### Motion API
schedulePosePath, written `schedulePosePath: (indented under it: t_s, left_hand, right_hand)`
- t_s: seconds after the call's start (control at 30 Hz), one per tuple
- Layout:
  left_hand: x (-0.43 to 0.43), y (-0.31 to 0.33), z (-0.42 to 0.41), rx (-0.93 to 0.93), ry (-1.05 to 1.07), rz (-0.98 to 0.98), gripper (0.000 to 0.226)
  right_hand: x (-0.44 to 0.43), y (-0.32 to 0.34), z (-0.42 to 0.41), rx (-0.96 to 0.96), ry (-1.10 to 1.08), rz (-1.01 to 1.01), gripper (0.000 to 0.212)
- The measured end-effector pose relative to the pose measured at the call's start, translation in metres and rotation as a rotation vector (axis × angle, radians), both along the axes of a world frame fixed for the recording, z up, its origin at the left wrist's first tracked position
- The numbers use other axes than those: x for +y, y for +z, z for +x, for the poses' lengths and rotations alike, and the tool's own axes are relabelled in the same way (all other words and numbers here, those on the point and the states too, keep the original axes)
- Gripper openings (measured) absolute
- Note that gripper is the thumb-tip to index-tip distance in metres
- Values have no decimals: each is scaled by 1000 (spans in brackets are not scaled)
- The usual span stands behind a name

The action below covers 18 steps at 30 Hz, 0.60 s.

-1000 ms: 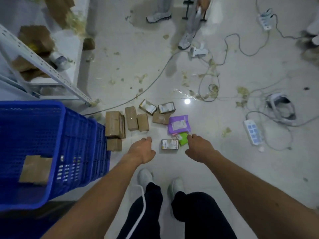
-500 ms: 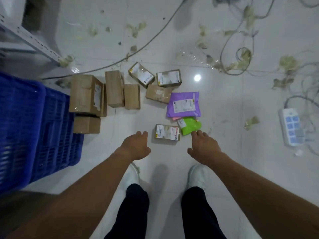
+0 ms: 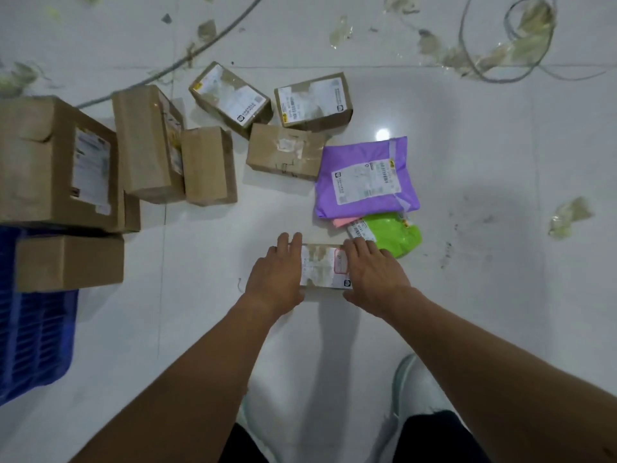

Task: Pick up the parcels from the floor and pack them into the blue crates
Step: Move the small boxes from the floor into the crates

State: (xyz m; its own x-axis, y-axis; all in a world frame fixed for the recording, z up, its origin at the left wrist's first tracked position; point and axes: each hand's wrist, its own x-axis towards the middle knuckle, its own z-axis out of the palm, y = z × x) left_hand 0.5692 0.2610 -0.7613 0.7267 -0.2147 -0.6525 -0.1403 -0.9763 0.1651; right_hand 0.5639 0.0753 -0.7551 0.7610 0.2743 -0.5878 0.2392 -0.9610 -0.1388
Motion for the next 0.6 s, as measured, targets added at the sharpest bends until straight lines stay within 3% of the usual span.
schedulePosePath:
  t_s: [0.3,0.6]
  left_hand:
    - [5,-22,7,-94,-147,10,101]
    - [15,108,31,-109,-106,-75,103]
  right_hand:
    - [4,-23,0,-41,28,20,79]
    - [-1,112,26,-33,26,68,89]
